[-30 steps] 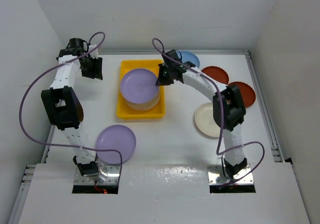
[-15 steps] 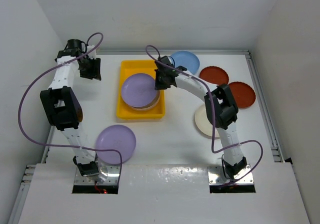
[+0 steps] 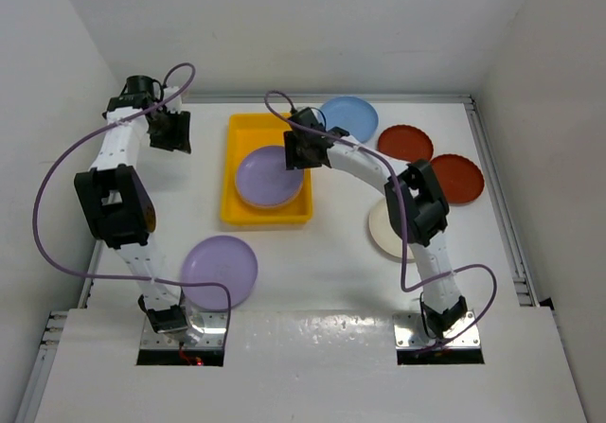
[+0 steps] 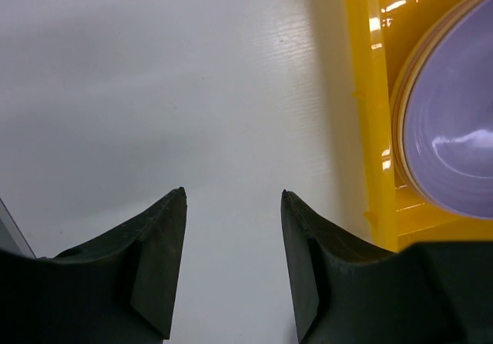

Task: Place the plates into the plastic bin on the countertop

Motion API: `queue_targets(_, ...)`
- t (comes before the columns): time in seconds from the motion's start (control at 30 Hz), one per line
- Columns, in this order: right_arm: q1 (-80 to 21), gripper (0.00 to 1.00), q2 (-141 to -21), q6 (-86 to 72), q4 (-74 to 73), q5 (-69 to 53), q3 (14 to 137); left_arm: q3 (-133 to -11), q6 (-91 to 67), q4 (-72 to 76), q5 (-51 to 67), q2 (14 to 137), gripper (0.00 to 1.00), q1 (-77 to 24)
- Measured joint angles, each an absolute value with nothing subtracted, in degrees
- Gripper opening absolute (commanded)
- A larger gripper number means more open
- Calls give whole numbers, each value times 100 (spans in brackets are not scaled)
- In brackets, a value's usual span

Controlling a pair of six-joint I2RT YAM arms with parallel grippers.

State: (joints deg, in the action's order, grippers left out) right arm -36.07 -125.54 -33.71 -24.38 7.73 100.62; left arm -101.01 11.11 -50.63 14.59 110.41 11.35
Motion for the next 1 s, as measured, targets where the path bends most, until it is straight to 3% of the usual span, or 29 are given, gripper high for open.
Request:
queue_targets(0.17, -3846, 54, -12543, -2867, -2357, 1175, 10033, -9727, 1516, -5100, 1546, 10707, 63, 1135)
queue_targets(0.57, -3955, 58, -12348, -2491, -2032, 1337, 9574, -7133, 4316, -6486, 1951, 9288, 64, 1474)
queue_targets(0.67, -3953, 62, -12348, -2486, -1942, 1319, 9568, -6587, 4506, -6565, 1935, 9172, 65, 1500)
queue_targets(1.0, -3955, 62, -12189, -2443, -1822, 1302, 9424, -5408, 4449, -5881, 1754, 8967, 65, 1177)
